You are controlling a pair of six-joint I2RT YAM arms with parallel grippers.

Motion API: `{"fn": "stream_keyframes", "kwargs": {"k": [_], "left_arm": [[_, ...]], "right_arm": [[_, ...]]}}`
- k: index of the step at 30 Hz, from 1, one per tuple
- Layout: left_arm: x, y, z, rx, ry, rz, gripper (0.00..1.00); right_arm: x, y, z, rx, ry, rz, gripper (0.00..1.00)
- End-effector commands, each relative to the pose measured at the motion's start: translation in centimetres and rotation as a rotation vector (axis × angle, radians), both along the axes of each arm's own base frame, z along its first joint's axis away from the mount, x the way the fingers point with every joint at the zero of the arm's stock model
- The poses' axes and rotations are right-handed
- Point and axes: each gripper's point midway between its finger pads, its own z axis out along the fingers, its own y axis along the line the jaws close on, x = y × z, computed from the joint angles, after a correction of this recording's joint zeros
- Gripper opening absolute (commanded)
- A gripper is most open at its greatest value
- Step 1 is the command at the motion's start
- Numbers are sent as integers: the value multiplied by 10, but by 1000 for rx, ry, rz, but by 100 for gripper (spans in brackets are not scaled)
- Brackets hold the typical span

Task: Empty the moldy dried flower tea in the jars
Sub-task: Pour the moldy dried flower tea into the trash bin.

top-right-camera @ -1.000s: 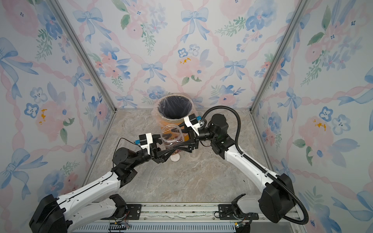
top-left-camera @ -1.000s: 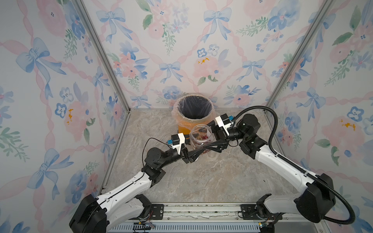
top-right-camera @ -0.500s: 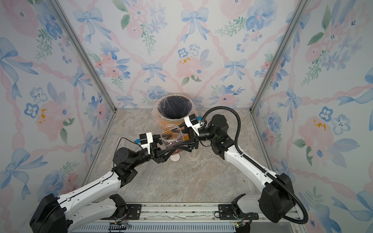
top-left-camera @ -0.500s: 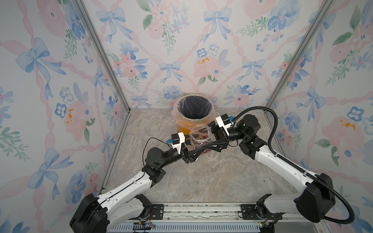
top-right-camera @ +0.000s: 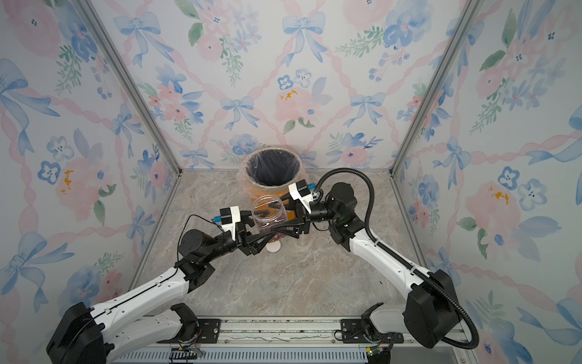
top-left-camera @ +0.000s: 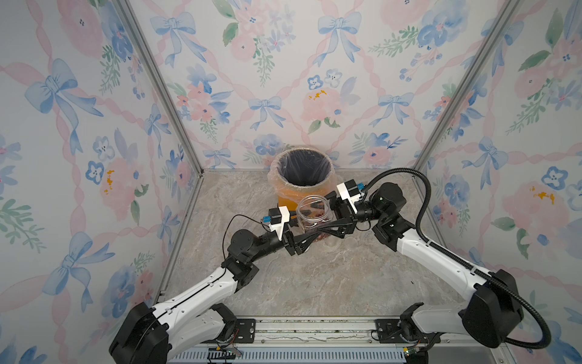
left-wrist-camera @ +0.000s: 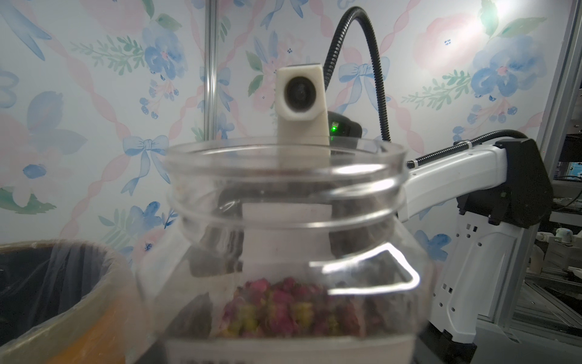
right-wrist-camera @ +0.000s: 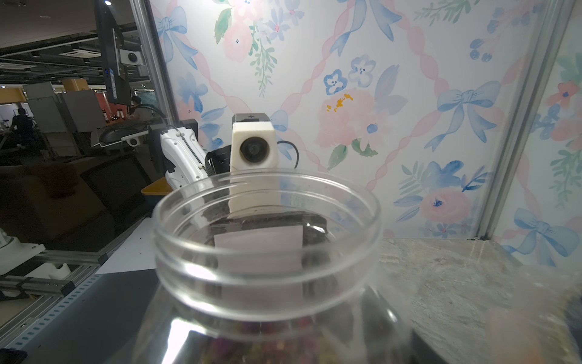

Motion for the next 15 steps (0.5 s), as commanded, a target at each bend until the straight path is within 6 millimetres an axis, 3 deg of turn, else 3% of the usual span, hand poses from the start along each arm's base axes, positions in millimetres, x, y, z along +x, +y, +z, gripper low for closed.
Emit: {"fn": "stream_keyframes", "kwargs": {"k": [1,7,15], "left_arm": [[13,14,-5,15,-25,89,77],[8,17,-7,29,-48,68,87],[10,22,-4,31,-74,106,91]], "right_arm": [[15,-3,2,38,41,-38,44],[18,-7,1,32,39,-49,39],[25,-14,-5,10,43,-80,36]]}}
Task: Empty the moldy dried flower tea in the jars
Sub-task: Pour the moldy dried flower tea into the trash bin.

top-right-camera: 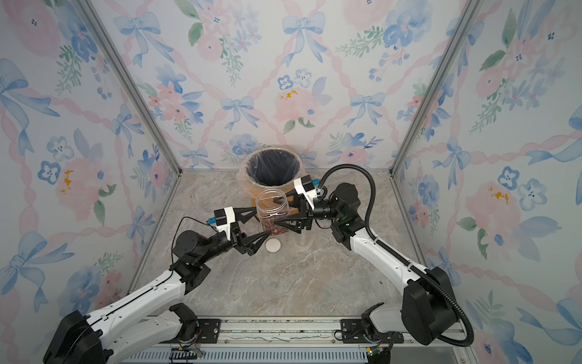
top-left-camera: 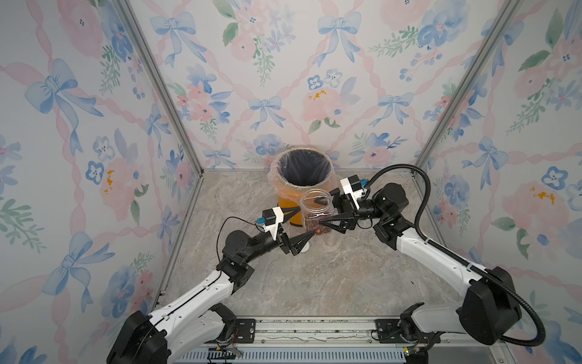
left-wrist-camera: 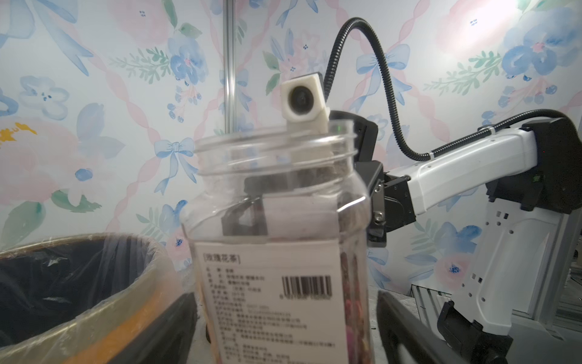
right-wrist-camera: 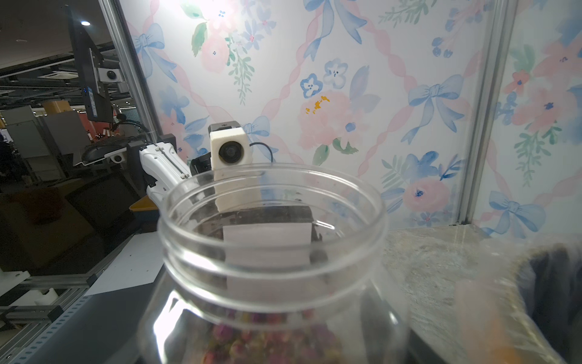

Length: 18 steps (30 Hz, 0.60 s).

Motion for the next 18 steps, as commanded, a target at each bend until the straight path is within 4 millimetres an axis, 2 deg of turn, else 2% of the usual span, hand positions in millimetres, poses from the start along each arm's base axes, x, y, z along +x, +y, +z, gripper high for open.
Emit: {"fn": "stream_keyframes", "kwargs": {"k": [1,9,13,18], "left_arm": [[2,4,3,3,-33,31,92],[13,18,18,-48,-34,140,95],[15,29,26,-87,-30,193,96],[16,35,32,-106,-27,220,96]], "right_arm": [[2,-2,-1,-1,-13,-12,36],[23,-12,-2,-50,-29,-134,31],[37,-21,-20,-257,-81,-296,27],[64,-44,-32,-496,-91,-492,25]]}}
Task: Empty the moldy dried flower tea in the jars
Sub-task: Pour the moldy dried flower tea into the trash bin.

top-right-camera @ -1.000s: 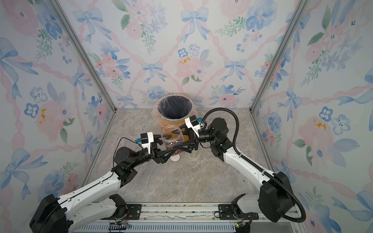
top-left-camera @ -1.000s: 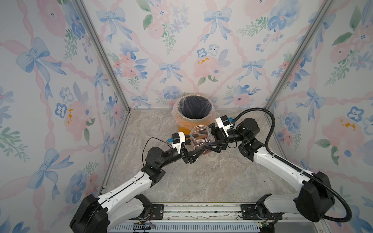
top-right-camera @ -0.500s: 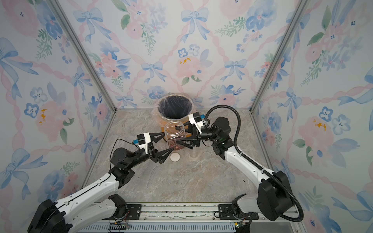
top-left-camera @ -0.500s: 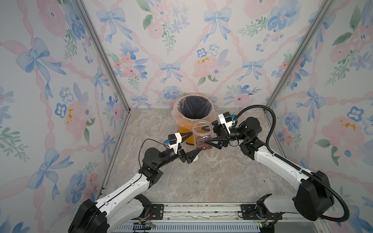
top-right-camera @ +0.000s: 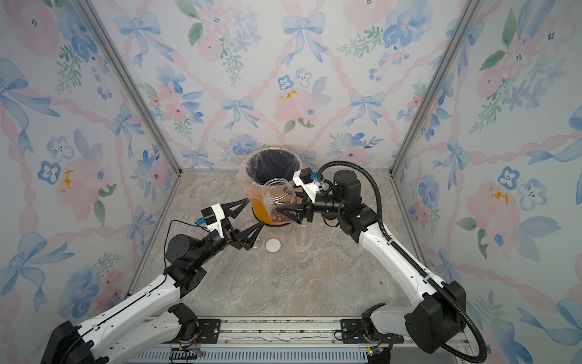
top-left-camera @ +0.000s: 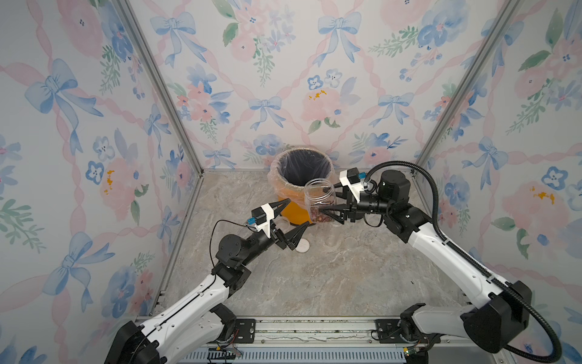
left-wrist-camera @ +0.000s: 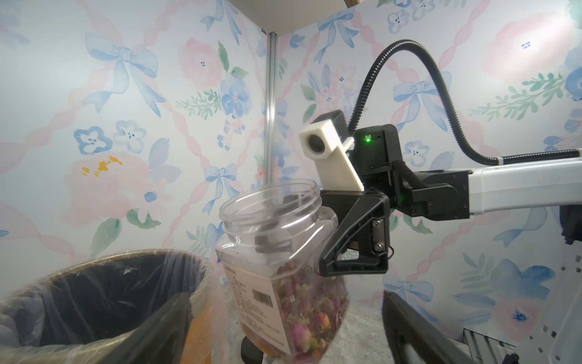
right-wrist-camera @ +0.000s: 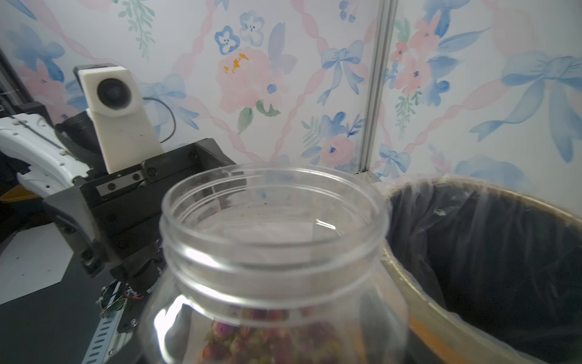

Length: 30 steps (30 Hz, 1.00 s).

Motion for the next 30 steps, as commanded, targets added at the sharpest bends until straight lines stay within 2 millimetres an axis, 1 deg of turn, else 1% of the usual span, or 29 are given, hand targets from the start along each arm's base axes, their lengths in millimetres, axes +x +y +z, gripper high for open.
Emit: {"fn": "stream_keyframes", "kwargs": {"k": [1,3,7,9,14,15,21,24,30], "left_arm": [[5,8,3,-16,10,47,96],[6,10,5,-21,11,57,97],[8,13,4,-23,16,79,97],[8,14,2,-23,20,84,97],[6,19,0,-29,23,101,97],[6,21,0,-32,23,108,97],[4,27,-1,-35,24,130,97],[3,29,-1,-37,22,141,98],[3,32,-1,-41,21,151,98]], "right_arm": [[18,-26,-36,-276,13,-175,25],[27,-35,-39,-354,8,-239,25],[46,-48,-36,-468,-37,-352,25],[53,-51,-35,-522,-71,-391,25],[78,-60,-39,-699,-151,-500,25],[85,-60,-45,-736,-159,-516,24],[110,-65,-51,-873,-233,-605,24],[116,-64,-51,-933,-283,-628,24],[121,-61,-45,-1024,-390,-654,24]]}}
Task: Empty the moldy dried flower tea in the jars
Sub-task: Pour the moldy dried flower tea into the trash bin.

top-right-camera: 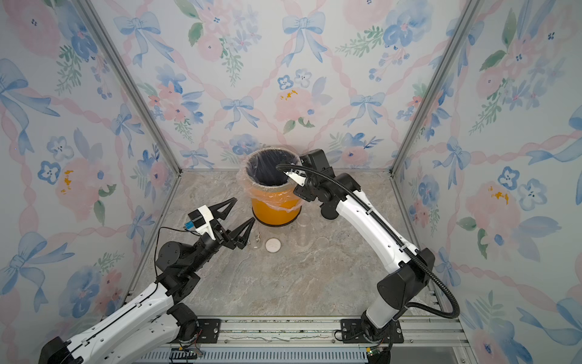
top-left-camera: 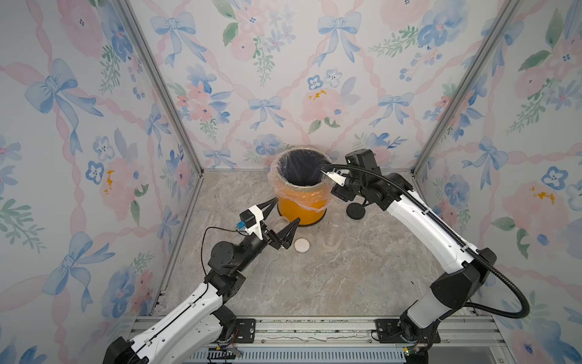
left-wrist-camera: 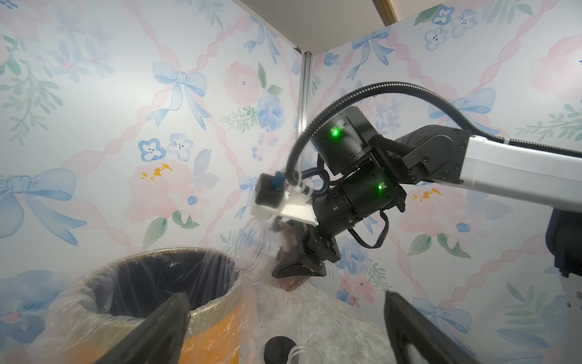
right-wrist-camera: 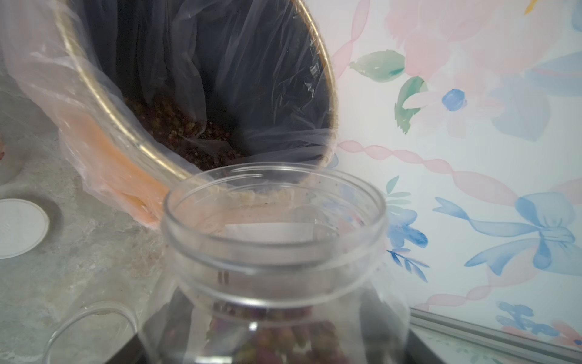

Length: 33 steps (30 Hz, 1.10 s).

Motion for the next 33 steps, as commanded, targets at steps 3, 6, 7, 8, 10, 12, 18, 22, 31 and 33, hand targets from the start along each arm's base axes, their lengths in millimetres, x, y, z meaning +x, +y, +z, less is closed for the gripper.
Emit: {"fn": "stream_keyframes", "kwargs": {"k": [3,6,7,8,10,12,18,22,31,33], "left_arm": [[3,5,-7,8,8,30,98],[2,7,-7,2,10,33,98],[2,7,-7,1,11,34,98],[2,7,-7,-1,12,36,98],[2,8,-8,-3,13,38,98],[1,9,-8,-5,14,41,98],[0,13,-11,-12,17,51,98],[0,14,-12,-13,17,54,98],[-2,16,-13,-15,15,58,98],[-3,16,-14,-16,15,58,98]], "right_arm": [[11,-3,16,-164,-112,-27,24],[14,-1,17,-228,-143,-27,24],[14,0,17,-244,-149,-23,24],[16,0,16,-259,-153,-23,25],[17,2,14,-284,-156,-18,25],[20,3,13,-321,-162,-18,25],[28,10,8,-424,-194,-6,26],[31,13,7,-497,-217,0,26],[33,26,0,-649,-280,72,27],[33,27,-2,-683,-283,87,27]]}}
